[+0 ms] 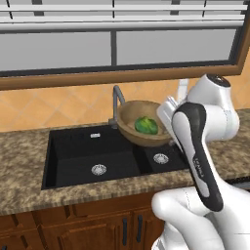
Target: Pick the broccoli from the sink and place it in the bowl. Then pick the bowl and place it in the microwave. Then close the microwave door and press the start button.
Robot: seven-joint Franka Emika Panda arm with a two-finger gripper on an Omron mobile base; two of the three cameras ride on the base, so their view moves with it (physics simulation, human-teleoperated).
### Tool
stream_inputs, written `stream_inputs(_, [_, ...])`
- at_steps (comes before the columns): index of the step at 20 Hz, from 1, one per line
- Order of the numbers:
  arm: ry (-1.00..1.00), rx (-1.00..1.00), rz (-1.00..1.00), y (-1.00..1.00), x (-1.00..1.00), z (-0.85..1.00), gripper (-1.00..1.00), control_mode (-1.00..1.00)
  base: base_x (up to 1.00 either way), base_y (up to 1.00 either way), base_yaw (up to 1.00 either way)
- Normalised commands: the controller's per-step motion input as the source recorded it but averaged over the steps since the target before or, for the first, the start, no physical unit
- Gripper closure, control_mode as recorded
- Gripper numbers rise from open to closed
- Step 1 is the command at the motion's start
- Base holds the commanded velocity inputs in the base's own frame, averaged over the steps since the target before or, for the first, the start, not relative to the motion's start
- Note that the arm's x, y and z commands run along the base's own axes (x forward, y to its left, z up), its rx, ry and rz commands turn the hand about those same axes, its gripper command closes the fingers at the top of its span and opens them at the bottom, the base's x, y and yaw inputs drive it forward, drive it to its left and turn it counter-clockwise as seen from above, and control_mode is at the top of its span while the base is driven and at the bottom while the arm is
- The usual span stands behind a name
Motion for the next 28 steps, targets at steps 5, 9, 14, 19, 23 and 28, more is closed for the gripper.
stream_inputs(5, [0.07, -0.01, -0.40, -0.30, 0.00, 0.21, 1.00, -1.00, 0.00, 0.00, 0.00])
stream_inputs(9, [0.03, 0.00, -0.33, -0.24, -0.07, 0.17, 1.00, -1.00, 0.00, 0.00, 0.00])
stream_inputs(14, [0.01, 0.05, -0.01, -0.16, -0.57, 0.29, 1.00, -1.00, 0.00, 0.00, 0.00])
stream_inputs(19, [0.00, 0.02, 0.01, -0.02, -0.40, 0.06, 1.00, 1.00, -0.11, 0.00, 0.00])
stream_inputs(23, [0.00, 0.00, 0.00, 0.00, 0.00, 0.00, 1.00, 1.00, -0.33, -0.17, -0.09])
stream_inputs(28, [0.00, 0.00, 0.00, 0.00, 0.00, 0.00, 1.00, 1.00, -0.13, -0.37, -0.69])
